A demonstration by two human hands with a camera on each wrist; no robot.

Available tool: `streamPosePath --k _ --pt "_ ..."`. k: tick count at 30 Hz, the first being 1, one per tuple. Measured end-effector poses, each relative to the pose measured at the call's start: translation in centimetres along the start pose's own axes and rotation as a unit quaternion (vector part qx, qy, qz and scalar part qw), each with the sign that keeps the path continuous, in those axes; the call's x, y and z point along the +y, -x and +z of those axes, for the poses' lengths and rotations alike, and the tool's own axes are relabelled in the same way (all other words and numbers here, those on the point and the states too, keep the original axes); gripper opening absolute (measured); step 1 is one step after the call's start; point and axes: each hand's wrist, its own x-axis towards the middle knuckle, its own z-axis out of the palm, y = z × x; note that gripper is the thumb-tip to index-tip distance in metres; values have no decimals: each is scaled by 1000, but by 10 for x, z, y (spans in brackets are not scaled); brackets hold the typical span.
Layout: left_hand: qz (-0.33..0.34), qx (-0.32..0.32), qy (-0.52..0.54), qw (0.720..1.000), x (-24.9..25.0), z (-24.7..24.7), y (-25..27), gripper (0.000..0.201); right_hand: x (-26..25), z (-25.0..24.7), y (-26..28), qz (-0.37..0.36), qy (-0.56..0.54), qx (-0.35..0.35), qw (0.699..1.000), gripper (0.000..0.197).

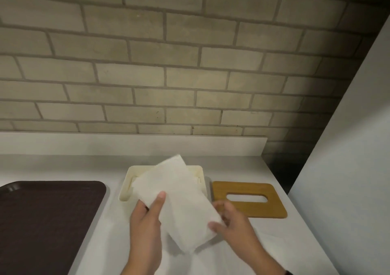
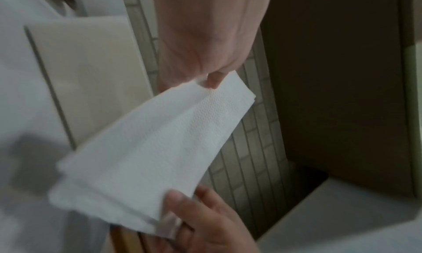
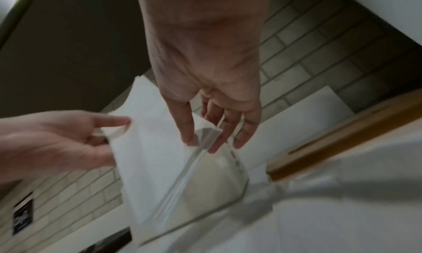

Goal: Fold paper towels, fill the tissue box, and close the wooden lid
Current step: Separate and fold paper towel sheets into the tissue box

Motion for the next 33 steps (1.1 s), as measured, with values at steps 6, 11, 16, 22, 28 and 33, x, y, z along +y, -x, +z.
streamPosePath --k 6,11,16,22,28,33 --pt "60 98 -196 974 21 -32 -54 35 -53 -6 -65 -48 -3 78 996 35" --pt "42 53 -438 896 22 -41 -89 53 -58 20 -113 -63 162 41 984 42" --pt "42 -29 -604 795 14 -44 -114 55 -54 40 -127 -61 265 16 962 50" --pt "62 -89 -698 708 8 -44 -126 66 -47 55 -137 -50 398 -18 916 62" --pt "166 -109 -829 522 13 -20 -130 60 -65 63 -126 -159 450 -13 879 63" --pt "42 -198 -812 547 -5 -17 -140 51 -55 79 -136 -97 448 -173 872 50"
